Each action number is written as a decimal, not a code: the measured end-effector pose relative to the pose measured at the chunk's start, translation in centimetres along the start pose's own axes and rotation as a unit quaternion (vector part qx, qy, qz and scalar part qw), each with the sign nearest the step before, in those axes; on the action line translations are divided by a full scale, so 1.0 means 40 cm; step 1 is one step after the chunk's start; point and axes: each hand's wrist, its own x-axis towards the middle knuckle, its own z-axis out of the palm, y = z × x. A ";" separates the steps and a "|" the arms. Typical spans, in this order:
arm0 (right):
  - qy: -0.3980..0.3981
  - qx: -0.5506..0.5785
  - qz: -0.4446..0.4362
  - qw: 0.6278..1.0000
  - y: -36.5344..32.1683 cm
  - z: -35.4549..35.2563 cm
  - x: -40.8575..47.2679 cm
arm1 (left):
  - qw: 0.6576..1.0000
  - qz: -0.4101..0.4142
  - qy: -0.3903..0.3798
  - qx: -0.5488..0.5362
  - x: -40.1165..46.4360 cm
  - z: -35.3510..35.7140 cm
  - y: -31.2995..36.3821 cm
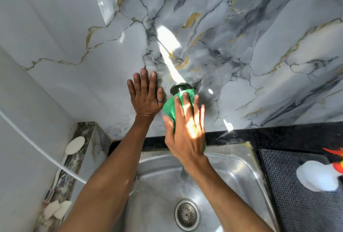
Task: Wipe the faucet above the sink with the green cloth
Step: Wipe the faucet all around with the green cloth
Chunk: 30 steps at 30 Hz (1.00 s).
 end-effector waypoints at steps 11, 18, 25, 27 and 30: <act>-0.115 -0.104 0.022 0.988 -0.038 -0.002 0.108 | 1.000 0.005 0.008 0.009 -0.013 0.003 -0.008; 0.121 -0.074 -0.005 0.990 -0.001 0.069 0.003 | 1.000 0.010 0.008 0.001 -0.008 -0.001 -0.003; 0.270 0.042 -0.043 0.961 0.058 0.167 -0.054 | 1.000 0.008 0.010 -0.006 -0.015 0.006 -0.009; 0.273 0.031 -0.068 0.959 0.072 0.175 -0.058 | 1.000 0.006 0.006 -0.005 -0.018 0.010 -0.010; 0.251 0.009 -0.097 0.963 0.081 0.161 -0.068 | 1.000 0.008 0.002 -0.002 -0.023 0.008 -0.013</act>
